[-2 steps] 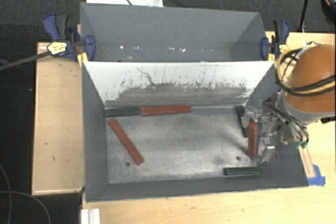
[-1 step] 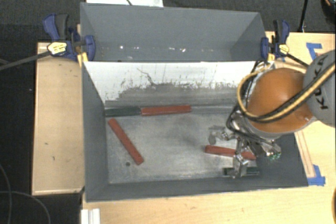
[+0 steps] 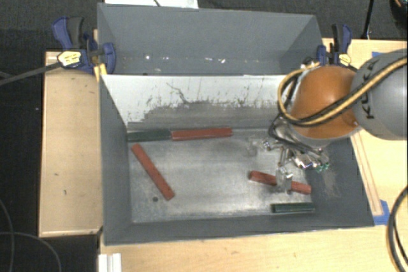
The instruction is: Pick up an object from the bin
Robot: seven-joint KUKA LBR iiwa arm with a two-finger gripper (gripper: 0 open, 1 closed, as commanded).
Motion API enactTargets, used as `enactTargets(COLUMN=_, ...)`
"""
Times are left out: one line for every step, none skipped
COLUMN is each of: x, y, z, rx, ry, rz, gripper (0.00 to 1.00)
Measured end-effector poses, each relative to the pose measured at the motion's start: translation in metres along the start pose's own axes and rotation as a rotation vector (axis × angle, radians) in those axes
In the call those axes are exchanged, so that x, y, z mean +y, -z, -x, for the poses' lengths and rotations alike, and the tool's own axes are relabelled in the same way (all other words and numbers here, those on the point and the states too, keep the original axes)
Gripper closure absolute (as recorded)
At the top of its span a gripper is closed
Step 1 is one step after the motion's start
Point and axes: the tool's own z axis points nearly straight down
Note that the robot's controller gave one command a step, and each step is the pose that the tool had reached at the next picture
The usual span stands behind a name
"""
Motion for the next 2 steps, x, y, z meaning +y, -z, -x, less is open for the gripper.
enactTargets(x=0.001, y=0.002, z=-0.002, rx=0.004, ry=-0.003, rz=0.002, gripper=1.0)
enactTargets(x=0.036, y=0.154, z=0.004, rx=-0.005, ry=0.109, rz=-0.002, gripper=1.0)
